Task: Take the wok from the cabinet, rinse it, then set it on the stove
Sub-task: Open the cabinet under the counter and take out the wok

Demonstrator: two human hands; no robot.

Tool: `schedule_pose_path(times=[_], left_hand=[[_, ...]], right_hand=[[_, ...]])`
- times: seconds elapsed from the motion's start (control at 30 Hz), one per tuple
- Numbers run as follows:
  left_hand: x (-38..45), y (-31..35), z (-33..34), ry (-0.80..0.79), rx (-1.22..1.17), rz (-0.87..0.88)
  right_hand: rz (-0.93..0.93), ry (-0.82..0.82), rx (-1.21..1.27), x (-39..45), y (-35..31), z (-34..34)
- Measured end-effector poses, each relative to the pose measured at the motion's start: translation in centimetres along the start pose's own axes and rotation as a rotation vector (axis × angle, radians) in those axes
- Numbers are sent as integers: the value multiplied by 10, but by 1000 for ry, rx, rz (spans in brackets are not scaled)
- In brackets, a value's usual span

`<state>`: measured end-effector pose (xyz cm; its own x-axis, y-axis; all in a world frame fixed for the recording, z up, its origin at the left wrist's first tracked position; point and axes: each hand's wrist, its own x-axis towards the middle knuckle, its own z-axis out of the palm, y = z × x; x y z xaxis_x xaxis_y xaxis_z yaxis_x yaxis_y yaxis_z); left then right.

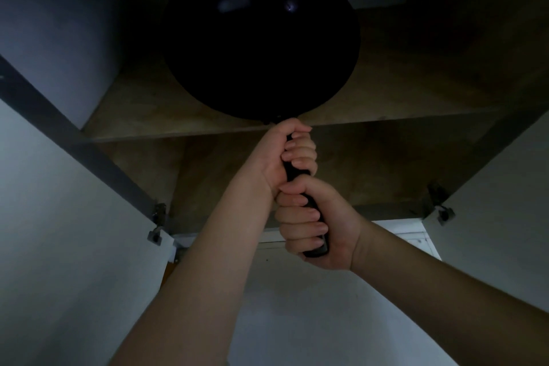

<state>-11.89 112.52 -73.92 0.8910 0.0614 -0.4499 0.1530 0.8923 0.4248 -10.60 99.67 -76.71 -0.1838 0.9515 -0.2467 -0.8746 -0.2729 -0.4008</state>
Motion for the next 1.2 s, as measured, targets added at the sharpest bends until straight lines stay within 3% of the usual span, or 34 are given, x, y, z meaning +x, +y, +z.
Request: schedule_pose_path(times=[0.33, 0.63, 1.1, 1.2], left_hand=[[-7, 0, 29, 154, -75, -63], [-47, 13, 73, 311, -168, -259], [-186, -45, 157, 439, -398, -426], [-217, -62, 168, 479, -358, -472]], right_hand=[[29, 75, 89, -19, -14, 21], [77, 262, 260, -48, -20, 111], [249, 475, 430, -152, 24, 261], [254, 491, 502, -173, 42, 286]])
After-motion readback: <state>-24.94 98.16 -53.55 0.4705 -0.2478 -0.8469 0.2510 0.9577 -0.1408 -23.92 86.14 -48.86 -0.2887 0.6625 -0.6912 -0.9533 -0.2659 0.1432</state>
